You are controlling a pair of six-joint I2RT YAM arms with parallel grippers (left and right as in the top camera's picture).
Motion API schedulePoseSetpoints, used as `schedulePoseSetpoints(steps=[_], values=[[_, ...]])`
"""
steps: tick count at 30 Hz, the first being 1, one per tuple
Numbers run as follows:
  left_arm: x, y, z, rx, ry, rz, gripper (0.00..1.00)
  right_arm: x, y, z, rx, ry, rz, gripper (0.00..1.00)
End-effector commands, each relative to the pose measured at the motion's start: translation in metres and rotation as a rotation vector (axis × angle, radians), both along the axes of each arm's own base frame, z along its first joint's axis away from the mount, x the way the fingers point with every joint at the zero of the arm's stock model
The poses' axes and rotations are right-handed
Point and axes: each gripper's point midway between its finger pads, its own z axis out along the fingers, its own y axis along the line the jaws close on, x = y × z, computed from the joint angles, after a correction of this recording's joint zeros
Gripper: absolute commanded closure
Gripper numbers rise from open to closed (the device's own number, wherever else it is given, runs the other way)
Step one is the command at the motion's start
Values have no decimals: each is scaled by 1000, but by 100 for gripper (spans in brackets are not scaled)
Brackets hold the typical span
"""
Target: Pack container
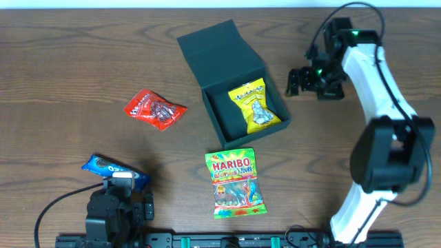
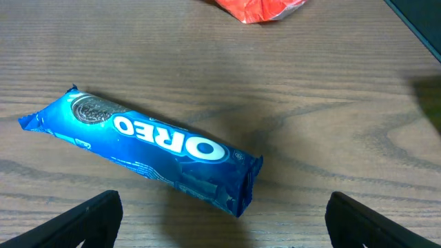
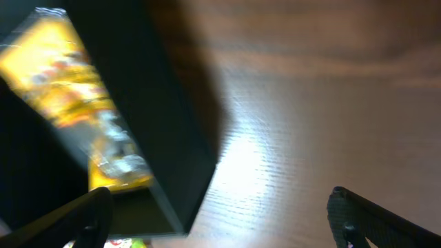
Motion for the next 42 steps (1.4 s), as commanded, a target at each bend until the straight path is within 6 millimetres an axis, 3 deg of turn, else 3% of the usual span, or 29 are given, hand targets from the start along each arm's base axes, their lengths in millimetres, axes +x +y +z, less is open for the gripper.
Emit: schedulePoseSetpoints(steps=[1, 8, 11, 16, 23, 38, 42], values=[[-5, 3, -14, 23, 44, -1, 5, 5, 24, 31, 75, -139, 158, 1], [-5, 3, -14, 23, 44, -1, 5, 19, 69, 32, 138, -291, 470, 1], [-5, 3, -14, 23, 44, -1, 5, 30, 77, 32, 104, -358, 548, 1], [-5, 3, -14, 23, 44, -1, 5, 53, 74, 32, 49, -448, 581, 1], [-5, 3, -14, 23, 44, -1, 5, 76, 57, -10, -75, -395, 491, 1], [-5, 3, -14, 23, 44, -1, 5, 89, 68, -45, -92, -376, 469, 1], [-5, 3, -14, 23, 44, -1, 5, 101, 66, -43, -97, -410, 411, 1]])
